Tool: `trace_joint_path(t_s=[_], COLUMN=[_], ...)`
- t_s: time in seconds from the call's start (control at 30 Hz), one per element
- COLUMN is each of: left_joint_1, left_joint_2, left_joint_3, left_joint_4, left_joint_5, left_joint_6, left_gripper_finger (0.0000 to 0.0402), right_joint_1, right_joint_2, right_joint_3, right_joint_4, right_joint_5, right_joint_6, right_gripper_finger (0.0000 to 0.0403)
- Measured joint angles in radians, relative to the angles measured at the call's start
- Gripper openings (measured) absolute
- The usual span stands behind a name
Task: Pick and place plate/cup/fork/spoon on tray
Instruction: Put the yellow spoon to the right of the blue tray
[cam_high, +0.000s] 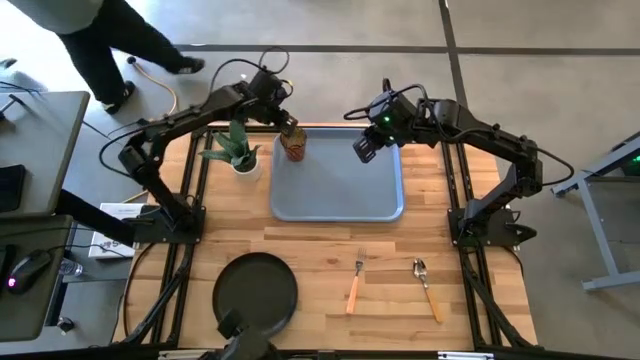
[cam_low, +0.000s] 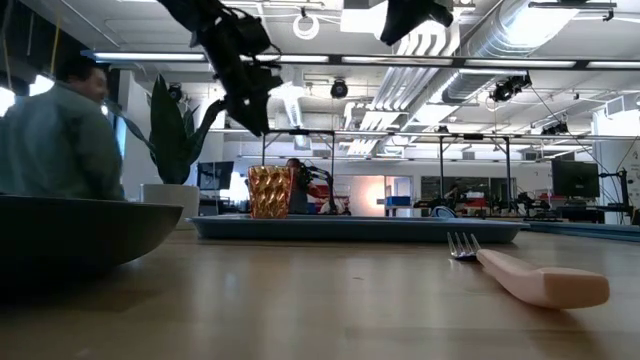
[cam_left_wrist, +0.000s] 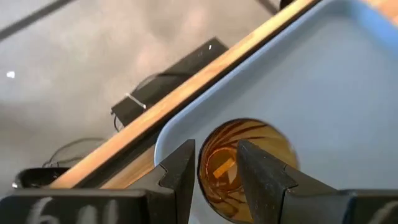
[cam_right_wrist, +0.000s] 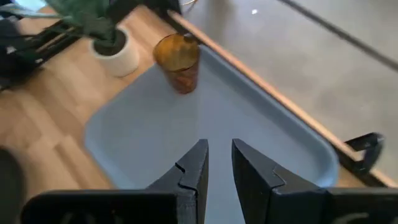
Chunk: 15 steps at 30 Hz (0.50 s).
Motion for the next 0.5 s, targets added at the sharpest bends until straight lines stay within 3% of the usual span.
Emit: trace_joint_path(t_s=[0.5], left_joint_1=[-0.104], left_joint_2=[-0.231], left_joint_3=[0.0], left_joint_4=[-0.003], left_joint_5=[0.152], left_joint_6=[-0.001], left_gripper_finger=[0.0111], right_joint_1=[0.166], right_joint_2=[0.0], right_joint_3=[0.0], right_joint_4=[-0.191], right_joint_5=[-0.069], right_joint_6=[0.247], right_gripper_finger=[0.0063])
